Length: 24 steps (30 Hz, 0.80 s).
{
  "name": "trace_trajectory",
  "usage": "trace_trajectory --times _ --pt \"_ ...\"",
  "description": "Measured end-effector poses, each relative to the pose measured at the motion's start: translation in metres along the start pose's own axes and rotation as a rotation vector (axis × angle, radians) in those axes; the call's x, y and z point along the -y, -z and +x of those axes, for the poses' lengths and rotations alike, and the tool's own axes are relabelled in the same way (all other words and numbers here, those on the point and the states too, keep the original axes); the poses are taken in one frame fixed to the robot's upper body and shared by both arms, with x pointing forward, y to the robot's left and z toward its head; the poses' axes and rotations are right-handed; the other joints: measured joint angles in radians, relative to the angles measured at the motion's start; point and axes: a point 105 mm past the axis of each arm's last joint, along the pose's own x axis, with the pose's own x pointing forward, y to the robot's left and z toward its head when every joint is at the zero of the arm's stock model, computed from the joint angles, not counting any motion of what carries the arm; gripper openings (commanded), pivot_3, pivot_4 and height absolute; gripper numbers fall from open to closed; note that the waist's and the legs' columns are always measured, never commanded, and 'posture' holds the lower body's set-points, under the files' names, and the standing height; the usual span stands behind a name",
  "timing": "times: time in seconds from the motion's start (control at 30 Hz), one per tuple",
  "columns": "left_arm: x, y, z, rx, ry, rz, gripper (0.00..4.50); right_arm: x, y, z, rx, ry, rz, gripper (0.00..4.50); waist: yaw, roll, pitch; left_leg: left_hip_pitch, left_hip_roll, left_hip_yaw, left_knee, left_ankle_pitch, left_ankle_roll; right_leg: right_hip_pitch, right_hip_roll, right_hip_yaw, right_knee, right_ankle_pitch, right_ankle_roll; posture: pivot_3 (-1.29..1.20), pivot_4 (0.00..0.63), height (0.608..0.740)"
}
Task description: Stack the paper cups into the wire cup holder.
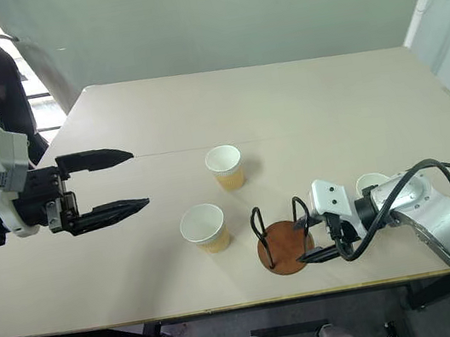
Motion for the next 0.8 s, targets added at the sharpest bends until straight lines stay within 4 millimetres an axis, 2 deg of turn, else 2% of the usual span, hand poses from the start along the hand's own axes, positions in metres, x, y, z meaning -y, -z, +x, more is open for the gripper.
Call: trace_trajectory --times 0.03,0.2,0.33,0.43,0.57,0.63,0.7,0.8 --pt "0.0 0.0 0.0 0.0 0.0 0.001 4.5 0.0 0.002 -0.002 -0.014 -0.004 -0.002 4.45 0.0 0.0 0.0 0.0 0.0 0.0 0.0 0.0 0.0 0.0 0.0 0.0 0.0 0.0 0.0 0.0 0.15 0.74" --pt "-0.002 -0.002 0.002 0.001 0.005 0.008 4.5 -0.001 0.007 -0.012 -0.08 -0.009 -0.033 4.45 0.001 0.0 0.0 0.0 0.0 0.0 0.0 0.0 0.0 0.0 0.0 0.0 0.0 0.0 -0.001 0.0 0.15 0.74" --pt "-0.005 -0.001 0.003 0.003 0.017 0.005 4.5 -0.002 0.009 -0.028 -0.162 -0.002 -0.077 4.45 0.002 -0.001 0.0 0.0 0.0 0.0 0.0 0.0 -0.001 0.0 0.0 0.0 0.0 -0.001 -0.001 0.0 0.15 0.74" --pt "-0.005 -0.008 0.003 0.023 0.043 0.015 4.5 0.005 0.004 -0.055 -0.228 0.055 -0.115 4.45 0.004 -0.001 0.0 -0.002 0.0 0.0 0.0 0.0 -0.001 0.0 0.0 0.0 -0.001 -0.001 -0.001 0.0 0.15 0.74" --pt "0.0 -0.014 0.001 0.004 0.111 -0.002 4.5 0.013 -0.026 -0.103 -0.202 0.173 -0.166 4.45 0.005 -0.001 0.0 -0.002 0.0 0.0 -0.001 -0.002 -0.002 0.0 0.0 0.001 -0.002 -0.003 -0.003 0.0 0.15 0.74" --pt "0.006 -0.013 0.005 -0.022 0.151 -0.005 4.5 0.013 -0.034 -0.121 -0.18 0.213 -0.157 4.45 0.006 -0.001 0.0 -0.002 0.0 0.0 -0.001 -0.003 -0.003 0.0 0.001 0.001 -0.002 -0.005 -0.002 0.0 0.15 0.74" --pt "0.014 -0.006 0.012 -0.069 0.199 -0.005 4.5 0.014 -0.022 -0.134 -0.225 0.249 -0.109 4.45 0.009 -0.002 0.0 -0.001 0.0 -0.001 0.0 -0.005 -0.002 0.002 0.0 0.001 -0.002 -0.006 0.0 0.0 0.15 0.74" --pt "0.026 0.016 0.025 -0.156 0.262 -0.022 4.5 0.013 0.002 -0.136 -0.276 0.249 -0.025 4.45 0.011 -0.001 0.0 0.0 0.0 0.0 0.0 -0.007 -0.002 0.002 0.0 0.001 -0.002 -0.004 0.006 0.0 0.15 0.74"
